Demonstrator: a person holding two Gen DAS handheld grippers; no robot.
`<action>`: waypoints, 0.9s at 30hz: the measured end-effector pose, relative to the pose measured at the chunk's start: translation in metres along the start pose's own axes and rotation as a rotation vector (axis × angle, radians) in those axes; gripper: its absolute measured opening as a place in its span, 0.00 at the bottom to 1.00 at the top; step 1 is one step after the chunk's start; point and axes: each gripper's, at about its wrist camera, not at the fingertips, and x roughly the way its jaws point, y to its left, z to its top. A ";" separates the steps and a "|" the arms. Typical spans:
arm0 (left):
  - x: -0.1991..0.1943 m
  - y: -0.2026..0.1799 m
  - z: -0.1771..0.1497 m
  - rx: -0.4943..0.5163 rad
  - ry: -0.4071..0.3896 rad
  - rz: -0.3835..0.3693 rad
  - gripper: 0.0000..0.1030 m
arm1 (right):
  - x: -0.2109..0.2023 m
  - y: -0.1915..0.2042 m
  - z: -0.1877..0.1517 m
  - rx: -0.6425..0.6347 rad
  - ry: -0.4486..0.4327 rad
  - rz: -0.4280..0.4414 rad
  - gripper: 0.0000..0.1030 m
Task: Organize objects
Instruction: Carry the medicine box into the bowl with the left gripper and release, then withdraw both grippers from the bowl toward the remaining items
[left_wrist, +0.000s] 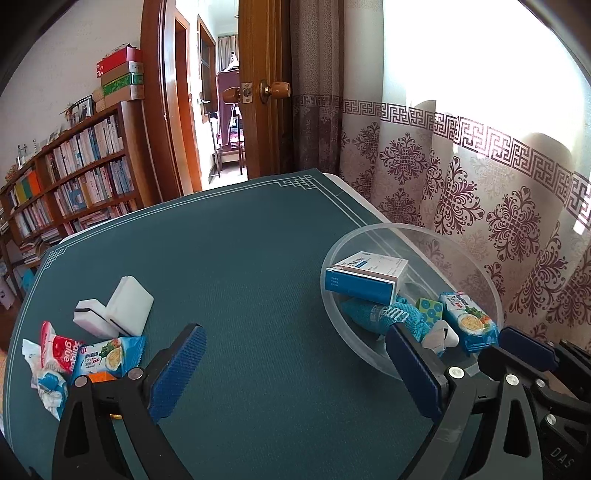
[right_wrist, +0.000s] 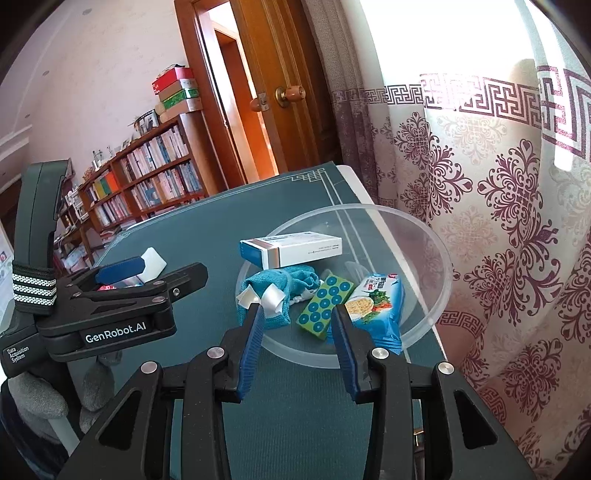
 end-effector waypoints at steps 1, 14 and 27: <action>-0.002 0.003 -0.002 -0.002 -0.001 0.014 0.97 | 0.000 0.003 -0.001 -0.003 0.003 0.002 0.39; -0.022 0.045 -0.023 -0.067 -0.008 0.085 0.98 | 0.006 0.040 -0.012 -0.038 0.047 0.045 0.45; -0.037 0.091 -0.043 -0.133 -0.015 0.138 0.98 | 0.024 0.088 -0.026 -0.074 0.104 0.085 0.45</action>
